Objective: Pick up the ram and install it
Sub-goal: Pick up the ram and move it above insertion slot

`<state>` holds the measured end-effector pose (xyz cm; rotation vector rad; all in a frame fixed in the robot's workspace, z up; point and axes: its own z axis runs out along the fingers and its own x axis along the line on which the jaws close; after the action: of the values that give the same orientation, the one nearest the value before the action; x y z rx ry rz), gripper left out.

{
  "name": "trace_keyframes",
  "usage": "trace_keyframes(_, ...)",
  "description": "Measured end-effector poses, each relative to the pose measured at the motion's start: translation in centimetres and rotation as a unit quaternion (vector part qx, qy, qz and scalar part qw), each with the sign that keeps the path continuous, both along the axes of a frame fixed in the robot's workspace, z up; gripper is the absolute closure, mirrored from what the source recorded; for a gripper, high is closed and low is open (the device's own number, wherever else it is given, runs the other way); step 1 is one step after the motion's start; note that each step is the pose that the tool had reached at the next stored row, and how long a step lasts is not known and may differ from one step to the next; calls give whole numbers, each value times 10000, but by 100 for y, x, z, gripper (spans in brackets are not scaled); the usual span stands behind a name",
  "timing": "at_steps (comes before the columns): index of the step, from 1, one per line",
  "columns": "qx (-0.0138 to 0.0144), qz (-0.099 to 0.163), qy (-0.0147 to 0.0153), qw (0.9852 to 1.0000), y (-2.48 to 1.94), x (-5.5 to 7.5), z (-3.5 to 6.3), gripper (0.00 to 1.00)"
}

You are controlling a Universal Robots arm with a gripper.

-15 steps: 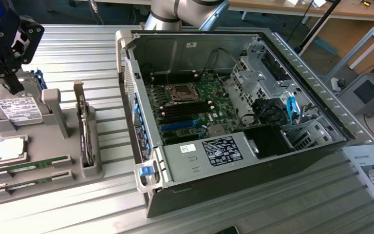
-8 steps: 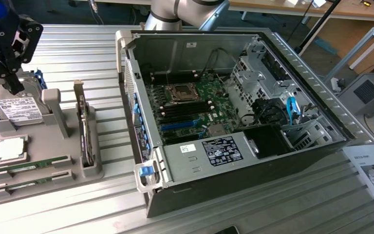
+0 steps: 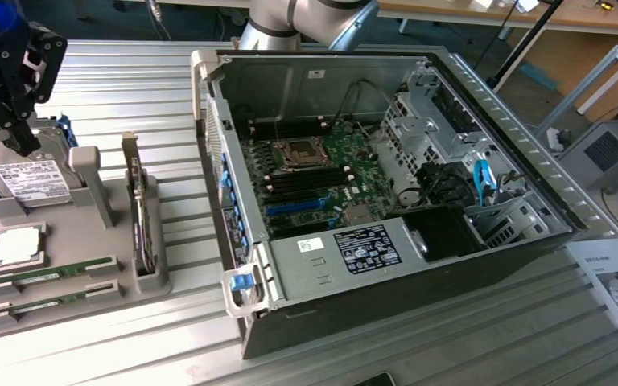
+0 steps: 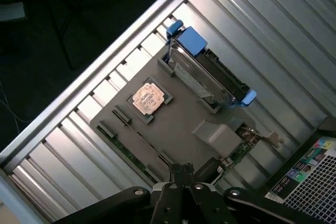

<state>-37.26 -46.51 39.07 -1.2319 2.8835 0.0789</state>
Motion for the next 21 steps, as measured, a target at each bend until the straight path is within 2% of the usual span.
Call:
trace_keyframes(5, 1, 364, -1, 9993, 0, 3, -2, 89)
trace_keyframes(12, 0, 865, 0, 9963, 0, 8, -2, 89)
trace_keyframes(13, 0, 930, 0, 9957, 0, 9, -3, 89)
trace_keyframes(15, 1, 1151, -1, 9934, 0, 12, -3, 89)
trace_keyframes(17, 0, 1267, 0, 9919, 0, 13, -3, 89)
trace_keyframes(21, 1, 1546, 0, 9880, 0, 16, -4, 89)
